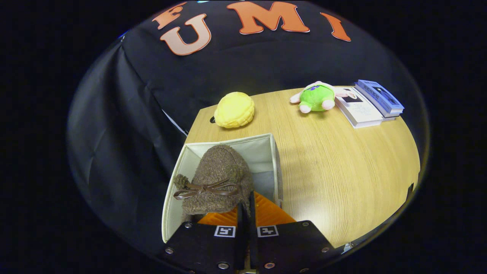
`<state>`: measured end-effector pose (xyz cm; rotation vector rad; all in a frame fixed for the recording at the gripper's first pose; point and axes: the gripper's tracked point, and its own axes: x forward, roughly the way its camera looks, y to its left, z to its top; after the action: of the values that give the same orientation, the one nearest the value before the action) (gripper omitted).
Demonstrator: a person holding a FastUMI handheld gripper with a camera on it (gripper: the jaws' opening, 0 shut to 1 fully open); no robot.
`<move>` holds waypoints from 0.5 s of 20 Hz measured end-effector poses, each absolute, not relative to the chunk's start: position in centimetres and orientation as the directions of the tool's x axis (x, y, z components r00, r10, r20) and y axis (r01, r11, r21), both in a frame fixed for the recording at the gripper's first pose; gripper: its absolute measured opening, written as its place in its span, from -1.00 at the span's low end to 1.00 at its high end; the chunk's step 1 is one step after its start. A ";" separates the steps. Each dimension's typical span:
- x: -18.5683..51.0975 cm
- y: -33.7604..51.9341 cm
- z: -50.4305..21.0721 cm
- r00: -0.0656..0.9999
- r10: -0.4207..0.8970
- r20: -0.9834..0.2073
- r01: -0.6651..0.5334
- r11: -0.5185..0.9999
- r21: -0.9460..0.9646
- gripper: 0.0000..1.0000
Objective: Open the storage box then place both shoes into the box .Put the left shoe in first, then the right shoe, with the right side of both shoes facing outward in a uniform manner.
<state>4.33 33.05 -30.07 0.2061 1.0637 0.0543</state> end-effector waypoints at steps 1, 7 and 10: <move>4.3 32.7 -30.2 0.496 0.115 -0.861 0.064 0.984 0.168 -0.84; 3.4 33.6 -30.4 0.465 0.141 -0.874 0.096 0.973 0.209 -0.43; 2.5 33.7 -29.8 0.458 0.173 -0.872 0.072 0.970 0.231 -0.40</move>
<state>2.51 33.71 -29.84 0.2494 1.0970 0.0629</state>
